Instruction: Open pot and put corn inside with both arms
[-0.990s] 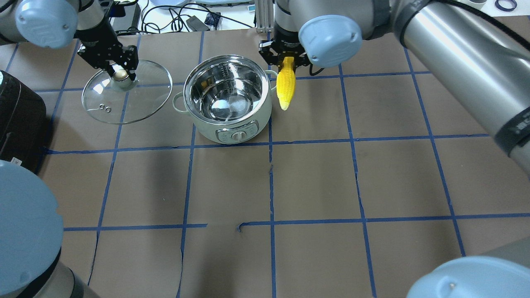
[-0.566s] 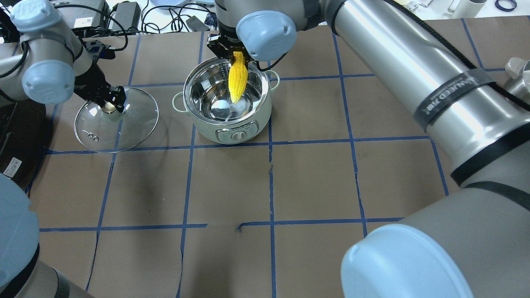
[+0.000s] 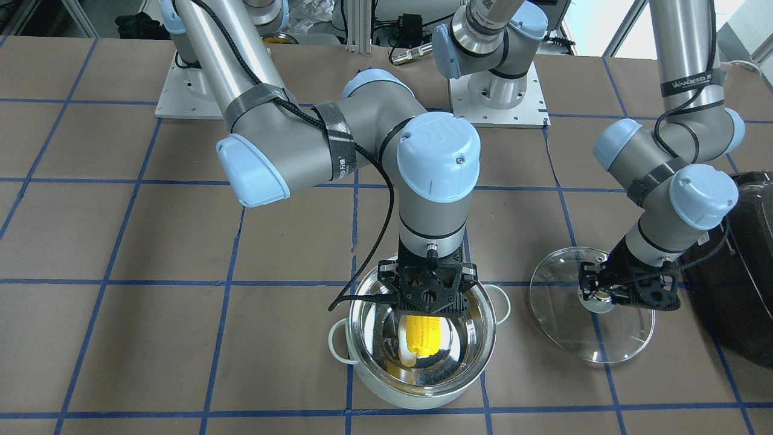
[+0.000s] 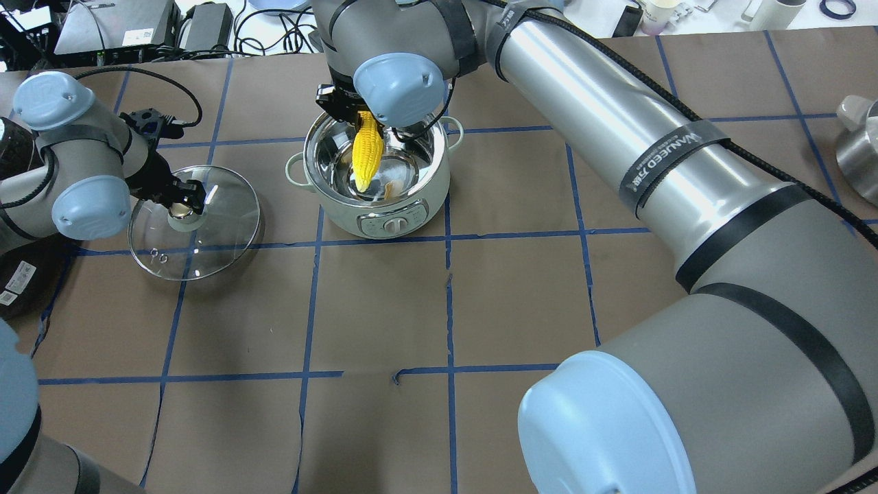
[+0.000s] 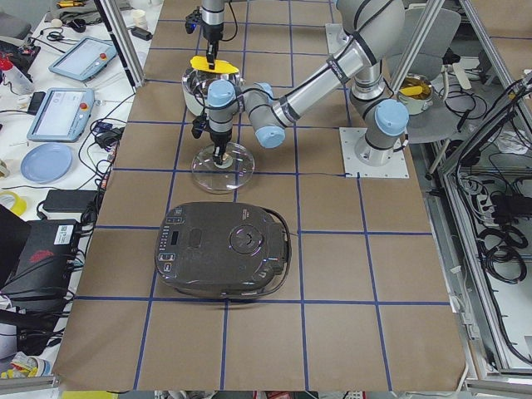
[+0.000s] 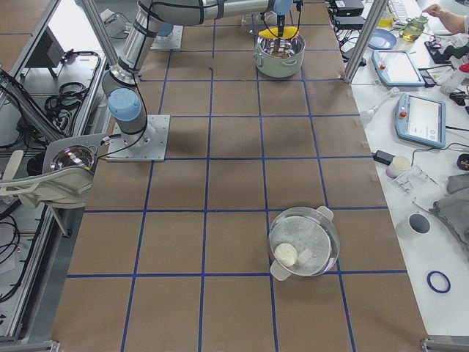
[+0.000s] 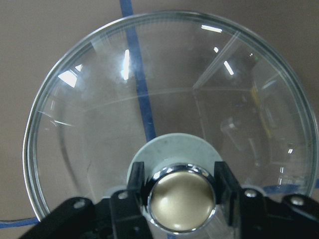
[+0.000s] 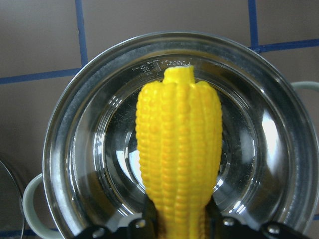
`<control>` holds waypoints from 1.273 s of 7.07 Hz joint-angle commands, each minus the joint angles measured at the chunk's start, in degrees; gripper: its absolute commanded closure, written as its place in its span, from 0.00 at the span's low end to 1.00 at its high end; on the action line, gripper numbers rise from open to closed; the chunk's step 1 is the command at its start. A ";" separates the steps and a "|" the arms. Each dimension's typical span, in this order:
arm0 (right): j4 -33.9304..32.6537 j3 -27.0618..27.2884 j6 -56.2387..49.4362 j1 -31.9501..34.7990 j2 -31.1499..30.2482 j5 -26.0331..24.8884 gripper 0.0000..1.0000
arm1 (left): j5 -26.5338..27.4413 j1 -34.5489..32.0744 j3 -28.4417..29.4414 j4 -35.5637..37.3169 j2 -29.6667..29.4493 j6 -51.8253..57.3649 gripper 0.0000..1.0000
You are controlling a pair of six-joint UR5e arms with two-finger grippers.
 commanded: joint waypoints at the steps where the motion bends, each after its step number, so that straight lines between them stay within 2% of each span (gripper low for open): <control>1: -1.21 0.32 0.66 0.12 0.77 0.04 0.55 | -0.14 0.22 -0.26 0.31 -0.10 0.25 0.14; 2: -2.08 1.62 1.97 0.12 0.69 0.04 0.40 | 0.29 0.22 0.09 0.14 -0.10 0.26 0.00; 3: -6.88 4.60 1.98 0.12 0.51 0.13 0.29 | 0.64 0.22 0.79 -0.65 0.33 0.52 0.00; 4: -9.10 6.02 2.07 0.12 0.34 0.05 0.07 | 0.73 -0.04 1.93 -4.14 1.64 0.52 0.00; 5: -9.12 5.95 1.98 0.12 0.08 0.13 0.00 | 0.30 -0.48 3.85 -11.83 4.44 0.26 0.00; 7: -8.34 5.25 1.38 -0.05 -1.58 0.13 0.00 | 0.21 -1.62 8.68 -24.60 11.38 0.17 0.00; 8: -5.72 5.07 -0.37 -0.92 -3.42 0.05 0.00 | -0.31 -4.23 10.27 -27.78 14.89 -0.27 0.00; 9: 0.05 4.98 -5.96 -3.45 -6.31 -0.13 0.00 | -0.41 -7.04 12.03 -27.99 17.80 -0.97 0.00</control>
